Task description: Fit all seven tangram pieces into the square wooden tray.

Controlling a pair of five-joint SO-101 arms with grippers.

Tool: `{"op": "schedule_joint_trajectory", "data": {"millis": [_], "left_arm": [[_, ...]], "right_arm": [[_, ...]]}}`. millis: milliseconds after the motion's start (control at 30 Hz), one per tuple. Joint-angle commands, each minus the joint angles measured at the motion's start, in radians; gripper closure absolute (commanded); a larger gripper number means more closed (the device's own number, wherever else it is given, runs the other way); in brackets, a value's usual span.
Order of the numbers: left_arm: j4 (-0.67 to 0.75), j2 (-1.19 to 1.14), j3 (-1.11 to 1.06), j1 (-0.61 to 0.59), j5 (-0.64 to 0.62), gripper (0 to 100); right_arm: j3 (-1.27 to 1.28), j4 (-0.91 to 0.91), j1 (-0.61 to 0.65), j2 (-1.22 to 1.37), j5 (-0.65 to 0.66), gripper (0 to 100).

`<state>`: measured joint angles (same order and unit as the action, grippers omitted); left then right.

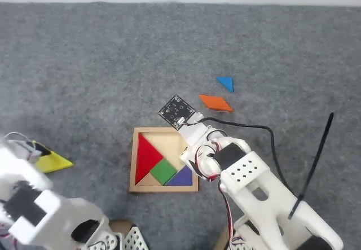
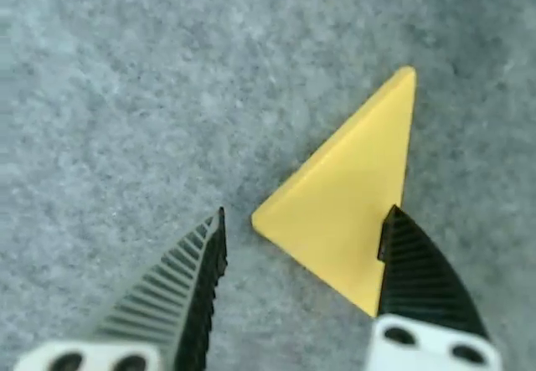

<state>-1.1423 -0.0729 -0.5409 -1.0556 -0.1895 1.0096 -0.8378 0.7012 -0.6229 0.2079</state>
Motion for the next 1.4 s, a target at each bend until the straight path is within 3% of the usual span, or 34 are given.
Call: {"op": "schedule_joint_trajectory", "data": {"millis": [0,400,600,767,1067,1367], "left_arm": [[0.018,0.009,0.015,0.046,-0.014,71],[0.103,0.009,-0.062,0.054,-0.014,71],[0.097,0.009,-0.068,0.012,-0.009,71],[0.002,0.009,-0.070,0.020,0.040,71],[0.054,0.009,-0.051,0.023,0.044,71],[-0.005,0.006,0.021,0.025,0.121,71]], "right_arm": [[-0.014,0.016,-0.008,-0.002,0.014,98.9],[-0.014,0.013,-0.008,-0.002,0.014,98.9],[-0.014,0.012,-0.008,-0.007,0.014,98.9],[-0.014,0.012,-0.008,-0.008,0.028,98.9],[-0.012,0.012,-0.008,-0.007,0.040,98.9],[-0.012,0.012,-0.008,-0.008,0.040,98.9]]}}
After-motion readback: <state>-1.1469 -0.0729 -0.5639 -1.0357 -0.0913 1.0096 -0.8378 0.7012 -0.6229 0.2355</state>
